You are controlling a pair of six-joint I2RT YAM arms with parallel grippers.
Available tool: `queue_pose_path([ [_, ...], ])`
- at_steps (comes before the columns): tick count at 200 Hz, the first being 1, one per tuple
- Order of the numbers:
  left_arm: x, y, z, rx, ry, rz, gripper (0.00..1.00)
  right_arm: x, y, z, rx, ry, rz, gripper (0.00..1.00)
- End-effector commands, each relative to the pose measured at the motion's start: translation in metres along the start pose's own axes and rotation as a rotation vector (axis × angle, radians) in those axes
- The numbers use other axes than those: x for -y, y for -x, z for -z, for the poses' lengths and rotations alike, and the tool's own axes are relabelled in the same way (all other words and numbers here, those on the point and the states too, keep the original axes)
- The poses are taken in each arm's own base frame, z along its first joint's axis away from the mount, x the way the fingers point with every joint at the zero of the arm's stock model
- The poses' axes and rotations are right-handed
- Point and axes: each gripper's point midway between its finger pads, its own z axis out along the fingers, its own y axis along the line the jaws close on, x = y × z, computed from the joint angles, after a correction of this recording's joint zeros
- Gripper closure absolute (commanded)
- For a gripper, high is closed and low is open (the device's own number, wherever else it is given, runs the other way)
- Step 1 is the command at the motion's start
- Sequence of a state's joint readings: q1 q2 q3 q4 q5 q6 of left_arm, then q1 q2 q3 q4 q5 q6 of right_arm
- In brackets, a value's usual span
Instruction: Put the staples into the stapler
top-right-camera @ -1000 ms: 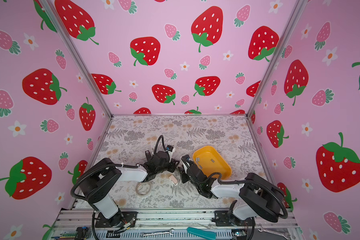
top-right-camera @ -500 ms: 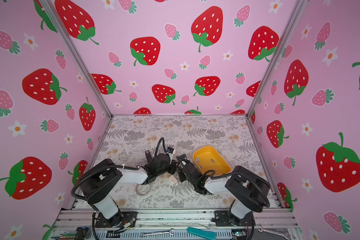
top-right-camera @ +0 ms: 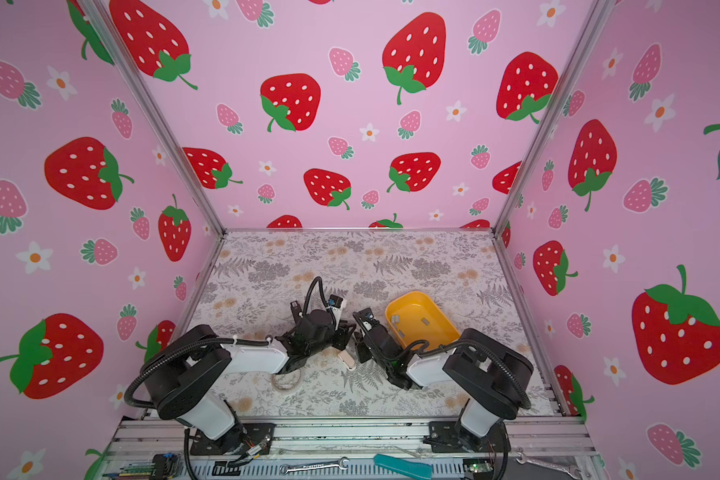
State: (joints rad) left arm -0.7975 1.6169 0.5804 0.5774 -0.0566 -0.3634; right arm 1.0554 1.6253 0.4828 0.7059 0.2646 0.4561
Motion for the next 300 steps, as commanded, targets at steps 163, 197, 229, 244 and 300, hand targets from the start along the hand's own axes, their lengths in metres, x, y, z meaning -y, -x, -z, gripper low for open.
queue_pose_path([
  [163,-0.006,-0.027,-0.007,-0.021,0.034,0.001,0.63,0.019,-0.061,0.0,-0.139,-0.026,0.003,0.8],
  [197,-0.009,-0.032,-0.008,-0.02,0.036,0.007,0.63,0.022,-0.075,-0.002,-0.162,-0.034,0.002,0.8],
  [229,-0.01,-0.036,-0.011,-0.023,0.036,0.014,0.63,0.025,-0.083,-0.002,-0.166,-0.036,-0.006,0.81],
  [244,-0.009,-0.036,-0.012,-0.021,0.033,0.016,0.63,0.026,-0.085,-0.002,-0.161,-0.035,-0.008,0.81],
  [300,-0.004,-0.013,0.0,0.014,0.038,0.002,0.63,0.011,-0.047,0.002,-0.108,0.004,-0.032,0.8],
])
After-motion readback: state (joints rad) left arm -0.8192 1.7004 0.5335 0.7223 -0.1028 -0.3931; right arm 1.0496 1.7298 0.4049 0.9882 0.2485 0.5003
